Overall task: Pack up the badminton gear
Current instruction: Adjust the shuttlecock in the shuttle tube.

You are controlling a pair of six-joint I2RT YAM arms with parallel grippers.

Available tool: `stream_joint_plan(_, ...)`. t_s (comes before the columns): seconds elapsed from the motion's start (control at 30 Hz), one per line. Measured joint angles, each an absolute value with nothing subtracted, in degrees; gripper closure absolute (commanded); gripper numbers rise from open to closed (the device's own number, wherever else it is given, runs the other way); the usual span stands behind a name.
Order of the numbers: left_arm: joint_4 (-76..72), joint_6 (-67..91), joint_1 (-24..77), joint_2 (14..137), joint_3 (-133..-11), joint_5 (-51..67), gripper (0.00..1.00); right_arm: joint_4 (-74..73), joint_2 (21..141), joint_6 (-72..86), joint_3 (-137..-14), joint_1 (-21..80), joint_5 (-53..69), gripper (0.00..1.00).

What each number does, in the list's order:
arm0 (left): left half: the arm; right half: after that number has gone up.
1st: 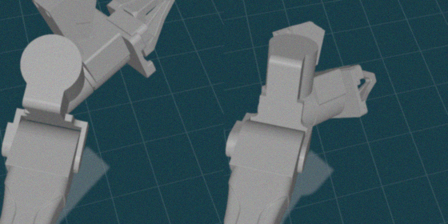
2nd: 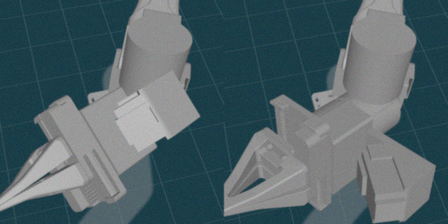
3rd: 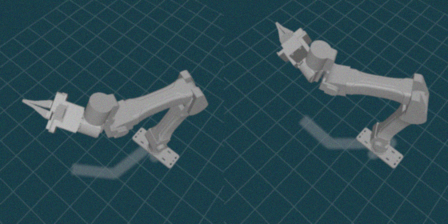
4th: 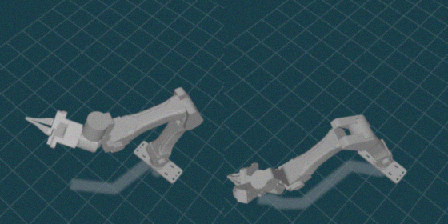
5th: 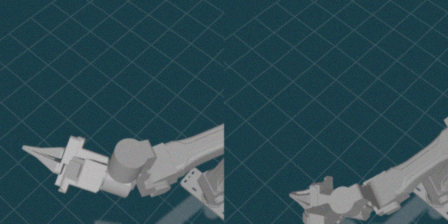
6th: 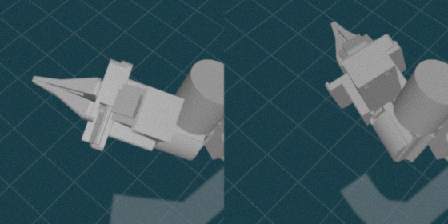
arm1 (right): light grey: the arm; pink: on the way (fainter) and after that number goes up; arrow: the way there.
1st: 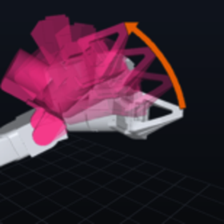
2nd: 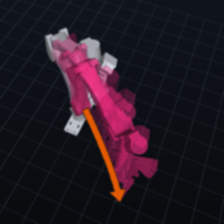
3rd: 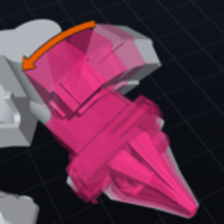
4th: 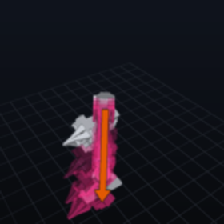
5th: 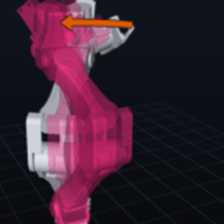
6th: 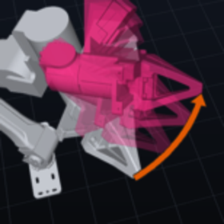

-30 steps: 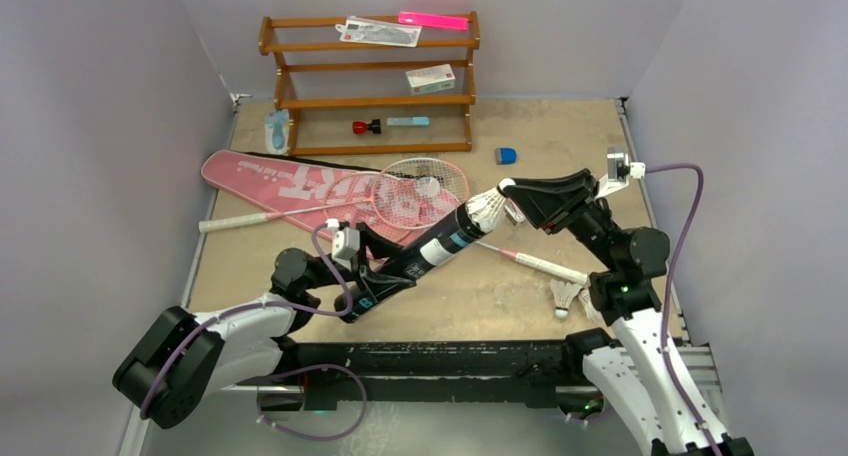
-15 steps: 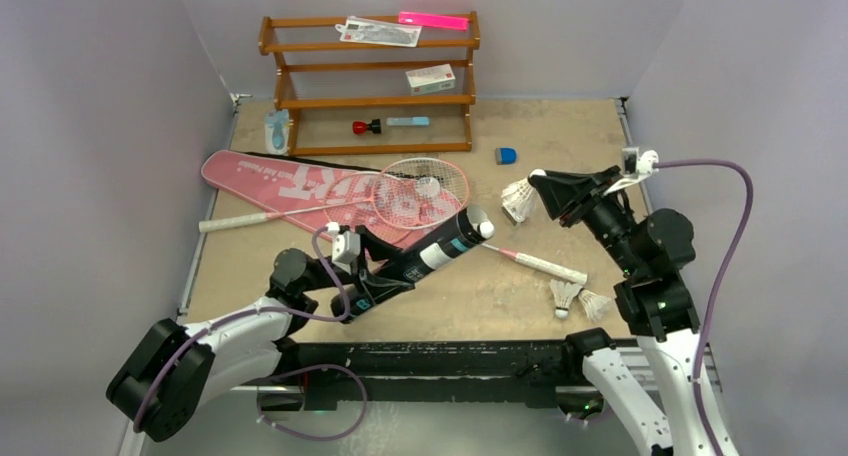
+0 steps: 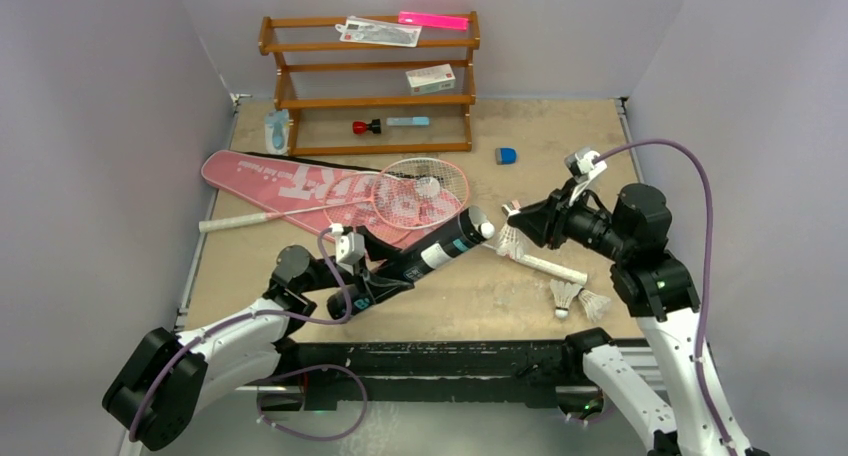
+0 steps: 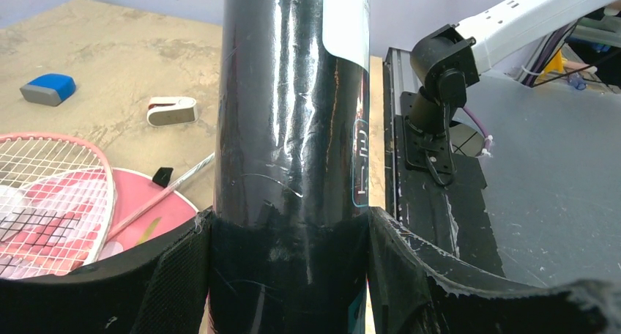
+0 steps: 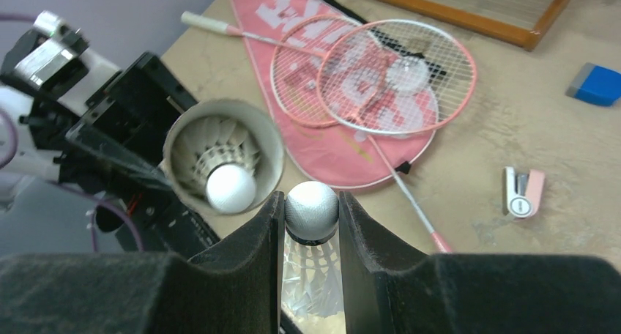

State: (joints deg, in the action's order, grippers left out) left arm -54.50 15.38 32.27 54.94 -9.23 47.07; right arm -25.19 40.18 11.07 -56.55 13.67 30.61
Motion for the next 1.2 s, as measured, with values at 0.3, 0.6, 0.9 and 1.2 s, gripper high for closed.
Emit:
stream_joint_plan(0.3,-55.1,15.4,32.3,56.5,-9.2,46.7,0.47,-28.3,40.2,10.0,-56.8,14.0,37.2,1.00)
stream_joint_plan(0.6,-57.5,15.9,32.3,57.4,-9.2,46.8,0.47,-28.3,41.3,10.0,-56.8,14.7,40.1,1.00)
stream_joint_plan(0.9,-58.2,15.9,32.3,58.1,-9.2,48.6,0.47,-27.8,43.5,10.3,-56.8,15.5,40.2,1.00)
stream_joint_plan(1.2,-58.1,15.9,32.2,58.4,-9.2,49.4,0.48,-26.2,45.3,10.9,-56.8,18.2,40.2,1.00)
